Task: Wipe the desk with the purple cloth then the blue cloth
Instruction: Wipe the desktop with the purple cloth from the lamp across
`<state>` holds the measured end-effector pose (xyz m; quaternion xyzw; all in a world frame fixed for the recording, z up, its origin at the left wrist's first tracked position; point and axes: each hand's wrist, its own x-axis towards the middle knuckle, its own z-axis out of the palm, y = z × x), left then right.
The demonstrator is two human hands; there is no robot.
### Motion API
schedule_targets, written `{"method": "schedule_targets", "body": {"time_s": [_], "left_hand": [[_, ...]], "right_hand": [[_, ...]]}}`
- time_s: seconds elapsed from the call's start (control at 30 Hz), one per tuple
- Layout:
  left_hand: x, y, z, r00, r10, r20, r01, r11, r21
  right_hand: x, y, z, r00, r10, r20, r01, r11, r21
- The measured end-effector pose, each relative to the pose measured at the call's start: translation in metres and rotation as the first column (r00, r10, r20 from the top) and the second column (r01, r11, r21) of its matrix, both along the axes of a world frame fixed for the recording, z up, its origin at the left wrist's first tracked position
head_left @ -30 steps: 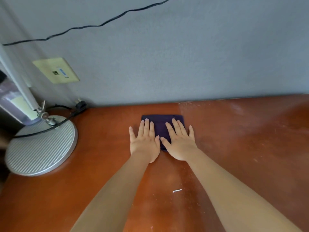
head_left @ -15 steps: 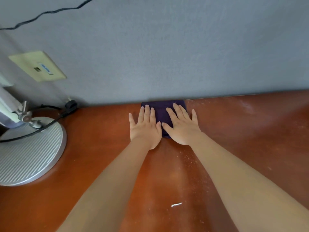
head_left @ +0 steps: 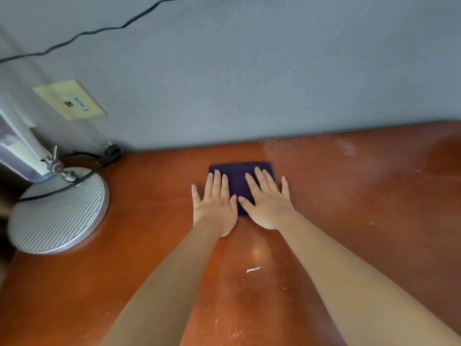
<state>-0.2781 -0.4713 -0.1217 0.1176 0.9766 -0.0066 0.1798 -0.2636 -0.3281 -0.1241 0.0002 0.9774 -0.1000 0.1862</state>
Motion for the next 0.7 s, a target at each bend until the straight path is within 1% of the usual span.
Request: {"method": "schedule_targets", "body": {"time_s": [0.17, 0.33, 0.43, 0.7], "left_hand": [[0.053, -0.013, 0.001, 0.999, -0.040, -0.008, 0.040, 0.999, -0.021], [0.074, -0.017, 0.001, 0.999, -0.040, -0.010, 0.040, 0.999, -0.027], [0.062, -0.015, 0.001, 0.999, -0.044, -0.021, 0.044, 0.999, -0.024], [-0.006, 0.000, 0.000, 1.000, -0.016, -0.022, 0.015, 0.999, -0.038]], "right_hand": [[0.056, -0.014, 0.002, 0.999, -0.028, 0.035, 0.027, 1.000, 0.015], [0.073, -0.020, 0.001, 0.999, -0.031, 0.037, 0.030, 0.999, 0.025], [0.060, -0.016, 0.002, 0.999, -0.013, 0.045, 0.011, 0.999, 0.038], [-0.010, -0.002, 0.003, 0.999, 0.001, 0.035, -0.003, 0.999, 0.048]]}}
